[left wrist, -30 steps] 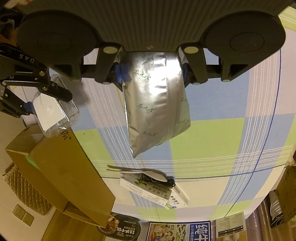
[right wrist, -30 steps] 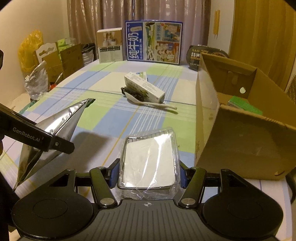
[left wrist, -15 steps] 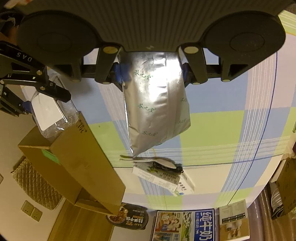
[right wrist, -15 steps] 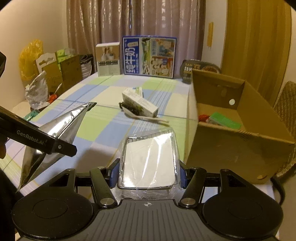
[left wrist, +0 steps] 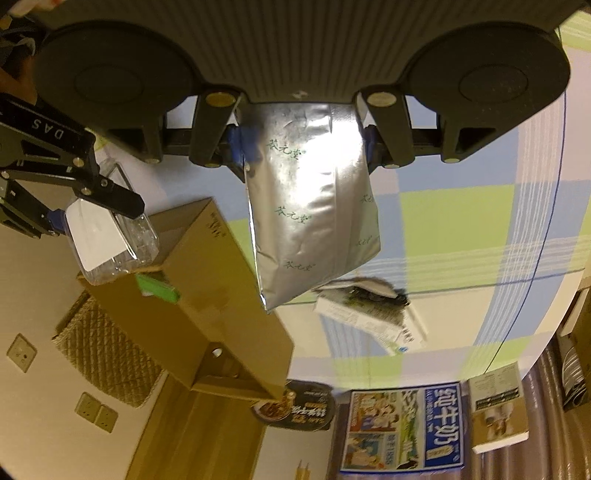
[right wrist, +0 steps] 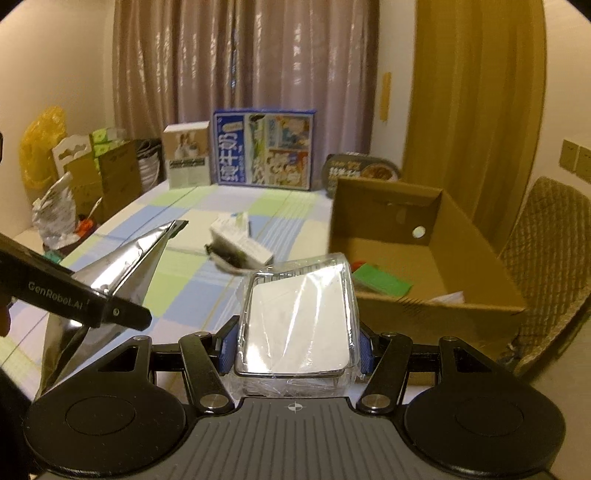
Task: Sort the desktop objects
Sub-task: 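Lift the foil bag and plastic tray and carry both over the cardboard box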
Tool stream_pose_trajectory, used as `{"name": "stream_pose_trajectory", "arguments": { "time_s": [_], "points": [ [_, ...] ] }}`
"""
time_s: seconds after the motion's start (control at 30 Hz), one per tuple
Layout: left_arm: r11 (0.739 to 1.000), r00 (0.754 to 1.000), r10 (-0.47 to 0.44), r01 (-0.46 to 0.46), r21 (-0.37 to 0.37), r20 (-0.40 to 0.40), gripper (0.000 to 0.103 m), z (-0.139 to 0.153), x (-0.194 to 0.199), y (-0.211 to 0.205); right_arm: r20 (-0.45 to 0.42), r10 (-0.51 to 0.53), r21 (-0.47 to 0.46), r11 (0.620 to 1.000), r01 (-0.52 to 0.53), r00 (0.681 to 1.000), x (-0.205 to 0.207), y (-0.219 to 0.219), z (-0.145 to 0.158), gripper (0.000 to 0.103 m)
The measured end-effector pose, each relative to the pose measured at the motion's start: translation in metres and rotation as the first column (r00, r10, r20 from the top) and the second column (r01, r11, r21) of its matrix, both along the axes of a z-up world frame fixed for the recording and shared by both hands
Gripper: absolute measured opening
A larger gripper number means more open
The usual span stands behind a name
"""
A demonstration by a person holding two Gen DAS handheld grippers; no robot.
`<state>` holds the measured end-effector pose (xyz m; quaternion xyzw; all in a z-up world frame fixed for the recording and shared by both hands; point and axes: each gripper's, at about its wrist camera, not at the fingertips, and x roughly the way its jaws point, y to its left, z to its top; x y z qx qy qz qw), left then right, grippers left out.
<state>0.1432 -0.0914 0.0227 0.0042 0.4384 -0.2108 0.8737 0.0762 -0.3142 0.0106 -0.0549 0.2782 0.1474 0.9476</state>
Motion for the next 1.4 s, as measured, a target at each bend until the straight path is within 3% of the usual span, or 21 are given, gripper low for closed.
{"name": "stream_pose_trajectory", "arguments": {
  "time_s": [0.67,1.4],
  "points": [
    [0.99,0.988,-0.138,0.14,-0.034,0.065,0.052,0.04,0.022,-0.088,0.047,-0.108,0.025,0.994,0.107,0.993,0.028,-0.062,0.026,0.057],
    [0.979,0.976,-0.197,0.201,-0.033,0.094,0.052,0.052,0.056,-0.139,0.05,-0.137,0.046,0.99,0.134,0.989,0.061,-0.098,0.031,0.057]
  ]
}}
